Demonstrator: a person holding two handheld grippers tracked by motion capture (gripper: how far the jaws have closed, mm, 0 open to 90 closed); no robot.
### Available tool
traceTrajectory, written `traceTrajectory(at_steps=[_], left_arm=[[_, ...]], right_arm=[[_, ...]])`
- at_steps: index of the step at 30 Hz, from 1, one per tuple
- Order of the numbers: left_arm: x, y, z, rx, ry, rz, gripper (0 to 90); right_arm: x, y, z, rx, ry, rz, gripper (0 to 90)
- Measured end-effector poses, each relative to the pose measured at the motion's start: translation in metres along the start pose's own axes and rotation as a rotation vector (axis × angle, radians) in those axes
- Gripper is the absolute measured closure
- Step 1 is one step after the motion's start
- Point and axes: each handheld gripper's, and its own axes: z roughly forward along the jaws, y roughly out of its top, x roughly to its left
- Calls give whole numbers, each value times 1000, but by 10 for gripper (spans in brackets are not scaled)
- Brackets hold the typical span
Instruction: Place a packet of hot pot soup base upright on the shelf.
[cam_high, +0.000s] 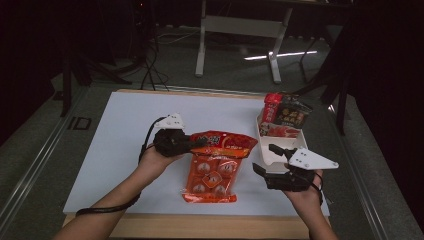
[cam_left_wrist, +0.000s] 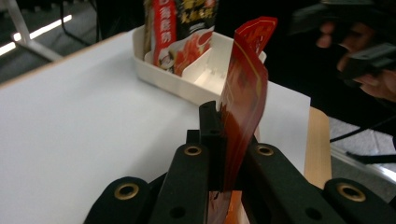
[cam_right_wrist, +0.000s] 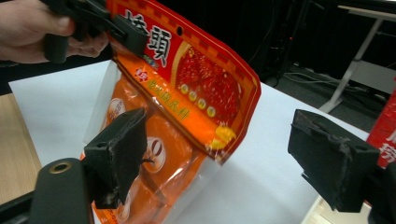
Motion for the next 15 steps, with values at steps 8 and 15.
traceTrajectory(at_steps=[8, 15], left_arm=[[-18, 9, -2, -59, -95, 76, 896], [-27, 19, -4, -123, -167, 87, 897]], right_arm=[[-2, 4, 7, 24, 19, 4, 200], [0, 5, 12, 35, 96, 3, 246]])
